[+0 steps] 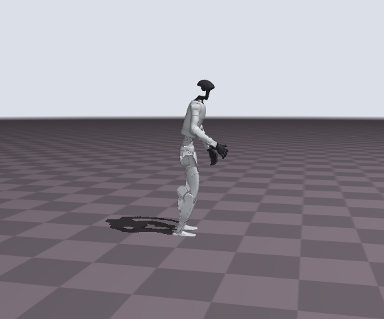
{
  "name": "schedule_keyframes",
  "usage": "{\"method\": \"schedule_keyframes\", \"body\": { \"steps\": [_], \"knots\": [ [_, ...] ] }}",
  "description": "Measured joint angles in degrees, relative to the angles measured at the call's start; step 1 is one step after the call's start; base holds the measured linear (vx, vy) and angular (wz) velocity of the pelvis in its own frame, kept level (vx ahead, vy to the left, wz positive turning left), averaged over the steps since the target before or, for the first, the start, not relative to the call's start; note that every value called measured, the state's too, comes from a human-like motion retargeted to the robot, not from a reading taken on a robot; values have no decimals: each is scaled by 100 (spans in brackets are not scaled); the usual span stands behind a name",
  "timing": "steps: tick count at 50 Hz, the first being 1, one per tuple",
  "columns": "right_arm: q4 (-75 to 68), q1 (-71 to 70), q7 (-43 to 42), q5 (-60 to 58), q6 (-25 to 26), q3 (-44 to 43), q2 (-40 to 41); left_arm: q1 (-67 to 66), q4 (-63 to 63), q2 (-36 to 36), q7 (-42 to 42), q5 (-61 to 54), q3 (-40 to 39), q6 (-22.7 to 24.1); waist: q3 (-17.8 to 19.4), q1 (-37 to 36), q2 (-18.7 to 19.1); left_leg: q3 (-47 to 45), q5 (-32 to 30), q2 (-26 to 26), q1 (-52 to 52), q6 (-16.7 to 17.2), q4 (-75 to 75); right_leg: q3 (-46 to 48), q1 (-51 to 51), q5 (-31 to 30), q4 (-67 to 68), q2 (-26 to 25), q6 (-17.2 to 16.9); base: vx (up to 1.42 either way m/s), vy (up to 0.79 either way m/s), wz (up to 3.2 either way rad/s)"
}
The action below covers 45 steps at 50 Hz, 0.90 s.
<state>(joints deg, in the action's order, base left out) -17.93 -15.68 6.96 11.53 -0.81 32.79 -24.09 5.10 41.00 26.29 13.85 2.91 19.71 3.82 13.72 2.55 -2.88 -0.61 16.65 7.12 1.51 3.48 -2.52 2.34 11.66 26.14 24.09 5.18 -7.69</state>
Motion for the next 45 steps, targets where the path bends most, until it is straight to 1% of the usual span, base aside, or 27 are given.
{"method": "schedule_keyframes", "body": {
  "steps": [2, 3, 5, 7, 11, 18, 20, 25, 27, 30, 32, 33, 36, 37, 38, 41, 43, 45],
  "knots": [
    [81, 37, 1, 17, 4, -27, 38, -10, -227, -45, -4, 14, 0, 35, -4, -16, 53, -11, -59, -63, -107, 8, -17, 39, 19, -145, -198, -55, 5, -6, -6, -3],
    [126, 182, -10, 1, -3, -13, 95, -146, -361, -157, -44, 47, 36, 62, -10, -23, 37, -66, -192, -45, -106, 3, -84, 12, 131, -164, -39, -14, -3, -7, -5, -4],
    [243, 66, 14, 57, -8, -99, 38, 8, -635, -44, -17, 27, -13, 96, -35, -29, 98, 9, -67, -107, -304, 17, -3, 96, 114, -236, -378, -97, -5, 0, 0, 0],
    [347, 273, 5, 43, -25, -111, 116, -175, -906, -197, -45, 77, 45, 142, -59, -35, 100, -64, -288, -108, -385, 9, -107, 77, 324, -337, -228, -64, -15, -8, -4, -1],
    [581, 378, 38, 54, -64, -226, 81, -194, -1392, -187, -14, 142, 60, 202, -170, -43, 134, -49, -364, -114, -727, 10, -128, 126, 667, -388, -223, -60, -27, -1, -1, 1],
    [925, 542, 151, 31, -96, -396, -34, -166, -1925, -113, 102, 299, 78, 276, -356, -75, 261, 1, -483, -193, -1272, 20, -138, 267, 1019, -660, -583, -130, -18, 0, 0, 0],
    [1024, 705, 184, -52, -113, -400, -30, -285, -2044, -170, 96, 422, 119, 310, -573, -103, 256, -15, -601, -150, -1478, 14, -243, 250, 1377, -605, -370, -79, -15, 0, 0, 0],
    [1115, 679, 381, -12, -71, -483, -98, -117, -2137, -55, 275, 430, 119, 317, -591, -148, 341, 65, -597, -222, -1648, 33, -141, 403, 1253, -827, -814, -148, 22, 0, 0, 4],
    [1153, 810, 448, -62, -75, -466, -87, -203, -2176, -104, 277, 519, 167, 340, -803, -193, 344, 66, -687, -210, -1791, 34, -224, 408, 1481, -811, -715, -128, 35, 0, 0, 0],
    [1146, 767, 627, -1, -31, -478, -134, -64, -2161, -19, 409, 490, 181, 342, -775, -238, 384, 126, -647, -257, -1776, 50, -136, 507, 1253, -940, -1027, -181, 65, 0, 0, 0],
    [1156, 890, 748, -21, -26, -437, -129, -134, -2178, -70, 417, 568, 244, 367, -971, -294, 396, 137, -726, -267, -1859, 56, -220, 524, 1376, -958, -1017, -187, 85, 0, 0, 0],
    [1145, 858, 824, 27, -2, -434, -159, -61, -2171, -24, 457, 547, 252, 366, -944, -305, 406, 165, -684, -282, -1841, 63, -155, 560, 1265, -993, -1128, -206, 96, 0, 0, 0],
    [1152, 1052, 1003, 46, 18, -348, -169, -97, -2260, -71, 478, 686, 362, 405, -1176, -359, 421, 204, -759, -307, -1908, 74, -242, 599, 1359, -1008, -1130, -225, 130, 0, 0, 0],
    [1175, 1083, 1058, 79, 27, -331, -191, -56, -2322, -61, 501, 714, 393, 415, -1203, -365, 424, 224, -740, -316, -1910, 80, -214, 619, 1333, -1006, -1146, -233, 140, 0, -5, 18],
    [1221, 1032, 1109, 126, 37, -334, -232, 46, -2402, -28, 546, 708, 415, 419, -1144, -361, 431, 253, -675, -331, -1851, 87, -130, 649, 1184, -1023, -1234, -255, 150, 0, -5, 14],
    [1495, 923, 1042, 110, -22, -350, -275, 138, -2761, -109, 496, 904, 538, 452, -1280, -360, 447, 293, -702, -358, -1798, 98, -194, 675, 1181, -979, -1168, -272, 169, 0, 0, 0],
    [1739, 642, 928, 145, -76, -418, -363, 370, -2859, -43, 485, 930, 578, 442, -1216, -325, 461, 332, -586, -382, -1716, 109, -51, 706, 988, -967, -1237, -305, 183, 0, 0, 0],
    [2085, 411, 710, 86, -177, -482, -398, 482, -2904, -69, 395, 1028, 660, 466, -1239, -287, 472, 347, -451, -388, -1747, 110, 182, 710, 923, -938, -1199, -315, 197, 0, 0, 0]
  ]
}}
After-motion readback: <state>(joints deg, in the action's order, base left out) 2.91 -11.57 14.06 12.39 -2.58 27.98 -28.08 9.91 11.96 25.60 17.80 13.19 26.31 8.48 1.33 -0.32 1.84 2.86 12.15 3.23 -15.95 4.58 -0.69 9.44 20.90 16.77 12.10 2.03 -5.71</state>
